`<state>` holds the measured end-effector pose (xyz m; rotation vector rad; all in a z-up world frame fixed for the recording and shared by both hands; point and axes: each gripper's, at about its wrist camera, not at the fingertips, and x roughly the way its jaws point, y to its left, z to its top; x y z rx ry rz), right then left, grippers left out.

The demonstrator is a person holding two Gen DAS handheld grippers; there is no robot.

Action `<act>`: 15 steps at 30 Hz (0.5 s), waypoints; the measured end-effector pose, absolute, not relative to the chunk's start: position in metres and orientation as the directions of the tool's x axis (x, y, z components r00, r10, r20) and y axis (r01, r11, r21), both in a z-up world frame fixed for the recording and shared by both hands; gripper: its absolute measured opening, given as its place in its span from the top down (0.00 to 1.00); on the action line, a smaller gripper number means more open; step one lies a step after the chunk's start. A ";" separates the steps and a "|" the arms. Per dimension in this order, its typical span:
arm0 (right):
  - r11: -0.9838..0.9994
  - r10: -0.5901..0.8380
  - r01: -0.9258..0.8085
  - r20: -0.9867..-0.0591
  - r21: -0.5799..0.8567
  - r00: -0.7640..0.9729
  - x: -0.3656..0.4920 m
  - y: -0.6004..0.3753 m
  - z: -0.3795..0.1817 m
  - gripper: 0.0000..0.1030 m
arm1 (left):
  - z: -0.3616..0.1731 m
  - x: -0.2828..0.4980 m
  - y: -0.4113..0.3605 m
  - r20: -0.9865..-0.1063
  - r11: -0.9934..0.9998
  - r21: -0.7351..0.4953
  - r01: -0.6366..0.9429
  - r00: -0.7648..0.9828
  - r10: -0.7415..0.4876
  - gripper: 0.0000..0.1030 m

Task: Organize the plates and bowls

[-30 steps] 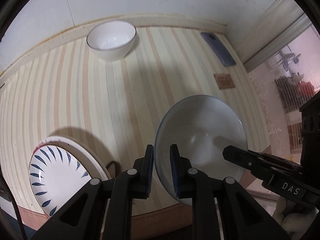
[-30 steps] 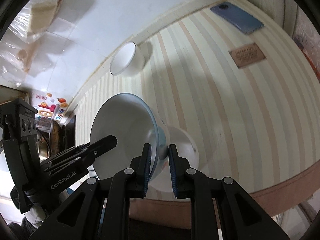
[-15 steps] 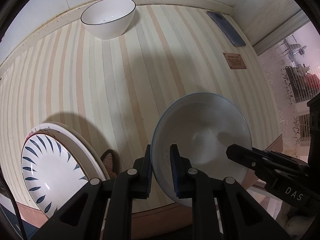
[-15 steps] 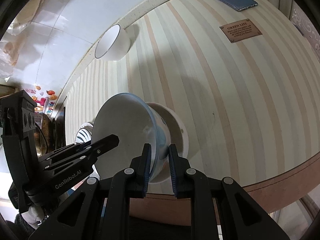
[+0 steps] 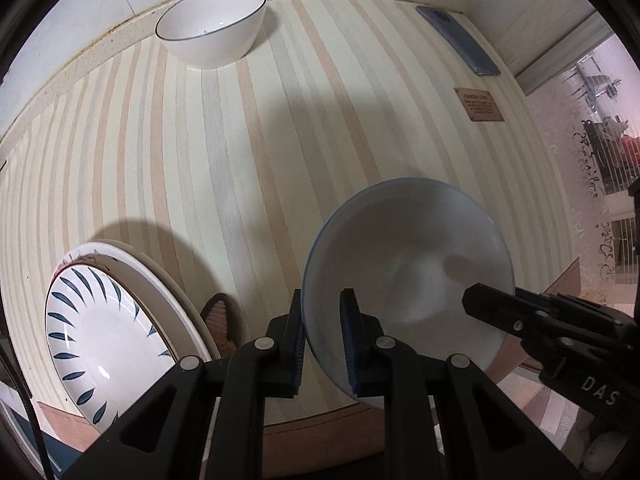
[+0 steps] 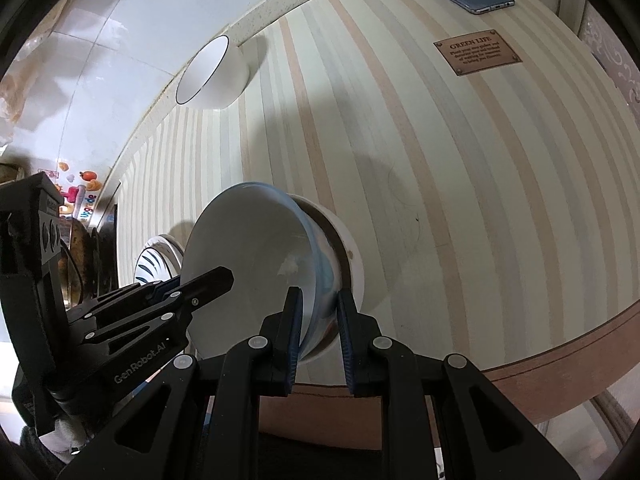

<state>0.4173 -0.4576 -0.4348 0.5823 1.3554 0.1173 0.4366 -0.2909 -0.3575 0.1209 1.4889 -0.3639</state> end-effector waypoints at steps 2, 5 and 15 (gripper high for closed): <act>0.856 0.403 0.251 -0.888 0.452 0.223 0.419 -0.458 -0.435 0.79 | -0.359 0.436 -0.290 -0.987 0.941 -0.137 0.310 0.033 -0.155 0.86; 0.870 0.383 0.248 -0.901 0.426 0.205 0.423 -0.457 -0.433 0.78 | -0.359 0.435 -0.289 -0.987 0.942 -0.146 0.304 0.020 -0.159 0.86; 0.867 0.409 0.231 -0.895 0.441 0.177 0.433 -0.465 -0.416 0.78 | -0.316 0.443 -0.275 -0.975 0.944 -0.180 0.277 0.080 -0.209 0.85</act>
